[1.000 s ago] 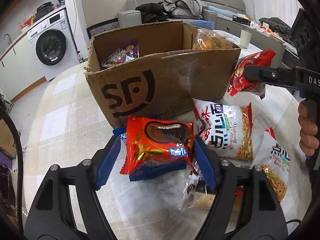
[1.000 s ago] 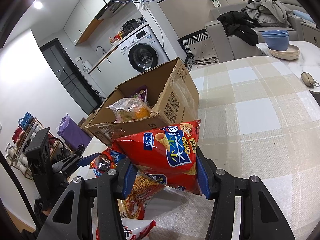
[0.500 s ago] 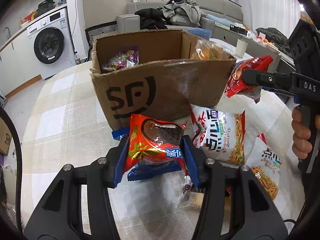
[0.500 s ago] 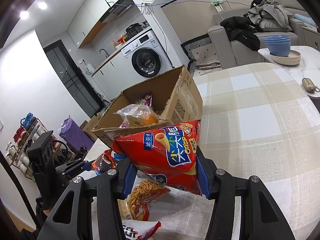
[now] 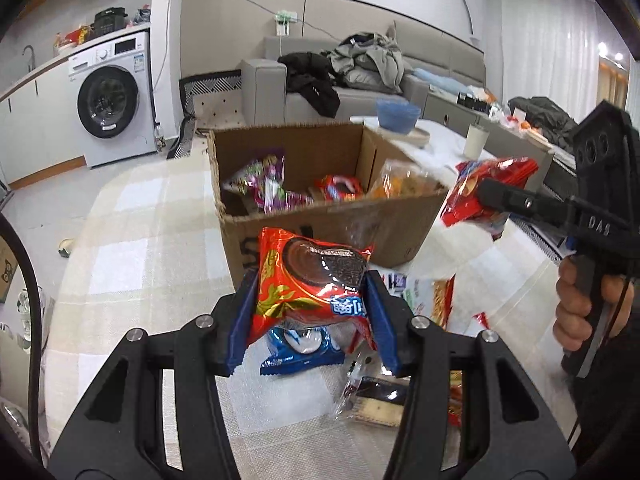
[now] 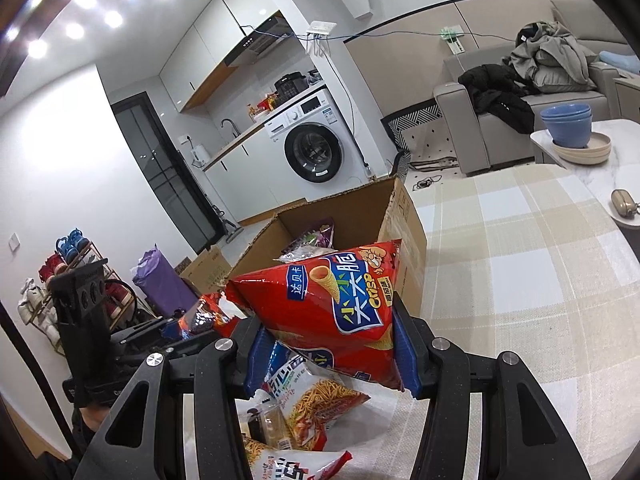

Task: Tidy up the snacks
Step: 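Lift both held bags over the SF box with both grippers, then open both grippers to drop the bags into the box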

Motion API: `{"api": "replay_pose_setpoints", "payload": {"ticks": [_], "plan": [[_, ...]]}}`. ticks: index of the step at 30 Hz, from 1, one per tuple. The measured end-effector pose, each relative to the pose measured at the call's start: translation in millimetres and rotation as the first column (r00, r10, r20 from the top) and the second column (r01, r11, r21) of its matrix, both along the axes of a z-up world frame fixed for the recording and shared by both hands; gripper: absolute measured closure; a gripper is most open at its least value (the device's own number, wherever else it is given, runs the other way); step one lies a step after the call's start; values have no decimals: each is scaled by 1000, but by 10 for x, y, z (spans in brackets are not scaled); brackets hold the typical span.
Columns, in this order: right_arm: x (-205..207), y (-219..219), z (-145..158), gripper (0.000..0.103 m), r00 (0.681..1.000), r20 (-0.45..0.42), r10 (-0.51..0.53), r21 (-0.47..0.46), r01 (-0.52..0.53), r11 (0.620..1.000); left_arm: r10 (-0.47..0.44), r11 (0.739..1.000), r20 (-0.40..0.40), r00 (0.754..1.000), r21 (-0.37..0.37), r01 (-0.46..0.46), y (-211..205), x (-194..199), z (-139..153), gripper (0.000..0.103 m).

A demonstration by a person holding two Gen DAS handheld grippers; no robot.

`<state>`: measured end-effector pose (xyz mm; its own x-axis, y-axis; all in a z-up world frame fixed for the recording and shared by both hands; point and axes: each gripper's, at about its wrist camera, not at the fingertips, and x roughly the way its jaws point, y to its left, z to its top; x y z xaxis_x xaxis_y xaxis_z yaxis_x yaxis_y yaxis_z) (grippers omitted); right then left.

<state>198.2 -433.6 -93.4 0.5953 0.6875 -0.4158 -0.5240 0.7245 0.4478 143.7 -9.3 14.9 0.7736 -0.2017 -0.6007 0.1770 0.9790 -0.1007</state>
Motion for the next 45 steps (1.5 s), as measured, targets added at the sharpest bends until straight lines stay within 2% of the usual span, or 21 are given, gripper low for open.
{"api": "replay_pose_setpoints", "payload": {"ticks": [9, 23, 34, 45], "plan": [[-108, 88, 157, 50, 998, 69, -11, -41, 14, 999, 22, 999, 65, 998, -24, -21, 89, -174, 362, 54], [-115, 324, 330, 50, 988, 151, 5, -83, 8, 997, 75, 996, 66, 995, -47, -72, 205, 12, 569, 54], [42, 465, 337, 50, 986, 167, -6, -66, 17, 998, 125, 991, 68, 990, -51, -122, 171, 340, 562, 54], [177, 545, 278, 50, 982, 182, -45, -76, 60, 995, 135, 991, 90, 987, -13, -134, -21, 632, 424, 54]]}}
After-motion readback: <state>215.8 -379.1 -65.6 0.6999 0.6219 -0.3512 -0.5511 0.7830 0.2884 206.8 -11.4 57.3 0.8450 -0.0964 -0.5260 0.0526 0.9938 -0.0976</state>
